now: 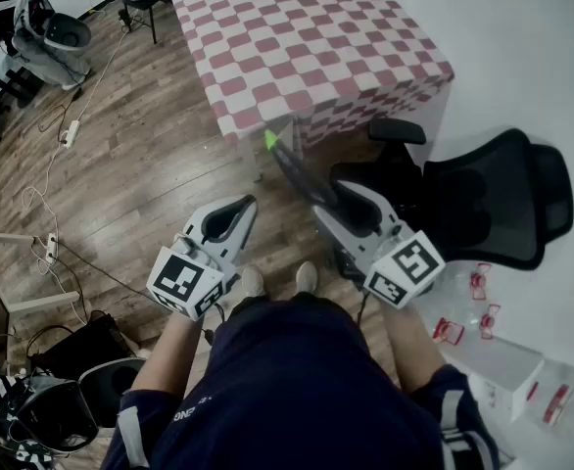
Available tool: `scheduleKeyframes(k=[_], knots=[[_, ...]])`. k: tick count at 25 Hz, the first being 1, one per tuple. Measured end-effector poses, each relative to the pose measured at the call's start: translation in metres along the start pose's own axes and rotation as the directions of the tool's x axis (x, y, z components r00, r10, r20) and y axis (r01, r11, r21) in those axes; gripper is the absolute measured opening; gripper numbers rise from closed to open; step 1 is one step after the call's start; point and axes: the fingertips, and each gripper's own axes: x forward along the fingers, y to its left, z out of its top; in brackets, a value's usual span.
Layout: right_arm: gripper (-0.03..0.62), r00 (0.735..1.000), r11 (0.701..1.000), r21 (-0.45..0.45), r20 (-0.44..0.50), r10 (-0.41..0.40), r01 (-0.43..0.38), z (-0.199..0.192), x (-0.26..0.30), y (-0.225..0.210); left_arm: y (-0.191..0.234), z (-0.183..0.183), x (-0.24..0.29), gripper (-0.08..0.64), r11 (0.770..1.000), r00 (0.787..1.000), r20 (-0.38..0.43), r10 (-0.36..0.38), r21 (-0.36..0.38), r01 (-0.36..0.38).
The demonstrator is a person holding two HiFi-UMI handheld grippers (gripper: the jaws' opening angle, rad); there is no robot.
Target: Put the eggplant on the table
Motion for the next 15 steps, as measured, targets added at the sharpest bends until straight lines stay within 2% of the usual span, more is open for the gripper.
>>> scheduleKeyframes(k=[6, 10, 15], knots=[[0.195, 1.0, 0.999, 0.035, 0.017, 0.002, -0.003, 0.001, 0.0, -0.011, -0.001, -0.003, 0.011, 0.032, 1.0, 1.0, -0.007, -0.003, -0.005, 0.003], [0.195, 1.0, 0.999, 0.033, 0.021, -0.011, 0.01, 0.016, -0.014, -0.006, -0.011, 0.013, 0.004, 0.032, 1.0, 1.0, -0.002, -0.006, -0.003, 0.006], [0.195, 1.0, 0.999, 0.04, 0.028, 0.005, -0.006, 0.001, -0.021, -0.034, -0.017, 0.0, 0.032, 0.032, 1.0, 1.0, -0.008, 0.006, 0.005, -0.006]])
